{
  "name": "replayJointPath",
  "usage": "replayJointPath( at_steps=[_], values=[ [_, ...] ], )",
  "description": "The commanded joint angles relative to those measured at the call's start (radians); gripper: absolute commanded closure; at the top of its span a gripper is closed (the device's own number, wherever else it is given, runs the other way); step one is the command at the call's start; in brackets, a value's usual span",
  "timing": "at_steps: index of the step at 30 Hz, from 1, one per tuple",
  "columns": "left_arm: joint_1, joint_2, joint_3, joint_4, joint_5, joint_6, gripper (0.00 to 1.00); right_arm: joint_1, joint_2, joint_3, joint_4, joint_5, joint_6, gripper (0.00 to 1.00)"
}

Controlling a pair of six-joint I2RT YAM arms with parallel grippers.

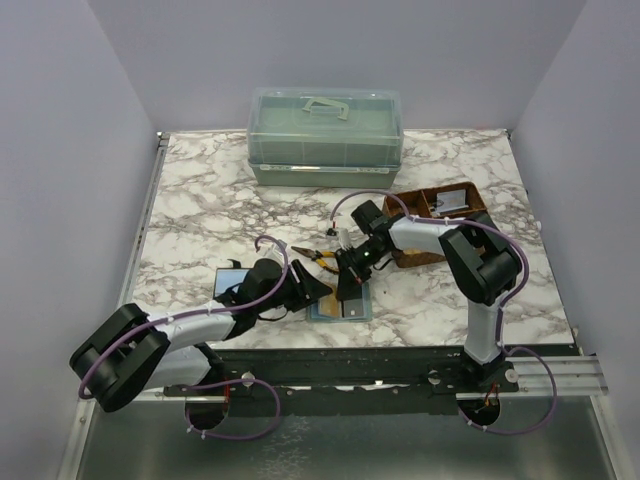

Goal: Take the credit cards out of the card holder
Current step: Pick up the card holder from the center of the board.

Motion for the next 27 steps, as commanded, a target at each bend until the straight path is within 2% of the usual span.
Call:
replayJointPath(
  at_steps=[1, 3, 5, 7, 8, 9, 11, 12, 14, 21, 27],
  values=[
    [0.008, 0.017, -0.013, 0.028, 0.033, -0.008, 0.44, -0.007, -0.008, -0.013, 0.01, 0.119, 0.014, 1.0],
    [0.007, 0.018, -0.012, 0.044, 0.045, -0.008, 0.39, -0.006, -0.001, -0.012, 0.006, 0.122, 0.014, 1.0],
    [0.007, 0.016, -0.033, 0.154, 0.083, -0.023, 0.4, -0.006, 0.005, -0.009, 0.002, 0.122, 0.012, 1.0],
    [0.007, 0.031, -0.063, 0.323, 0.135, -0.045, 0.74, -0.006, 0.008, -0.007, 0.0, 0.119, 0.011, 1.0],
    [0.007, 0.045, -0.063, 0.353, 0.158, -0.05, 0.79, -0.006, 0.008, -0.007, 0.0, 0.119, 0.011, 1.0],
    [0.007, 0.07, -0.055, 0.358, 0.176, -0.05, 0.75, -0.006, 0.008, -0.006, -0.001, 0.117, 0.011, 1.0],
    [0.007, 0.115, -0.046, 0.375, 0.209, -0.054, 0.56, -0.006, 0.006, -0.007, -0.001, 0.114, 0.01, 1.0],
    [0.007, 0.137, -0.045, 0.399, 0.22, -0.06, 0.53, -0.006, 0.005, -0.006, -0.001, 0.113, 0.011, 1.0],
    [0.007, 0.178, -0.044, 0.443, 0.231, -0.075, 0.53, -0.006, 0.001, -0.006, -0.002, 0.115, 0.011, 1.0],
    [0.007, 0.229, -0.034, 0.447, 0.22, -0.08, 0.48, -0.01, -0.026, 0.014, -0.031, 0.131, -0.02, 0.99],
    [0.007, 0.244, -0.018, 0.448, 0.217, -0.075, 0.48, -0.029, -0.044, 0.029, -0.064, 0.168, -0.06, 0.94]
  ],
)
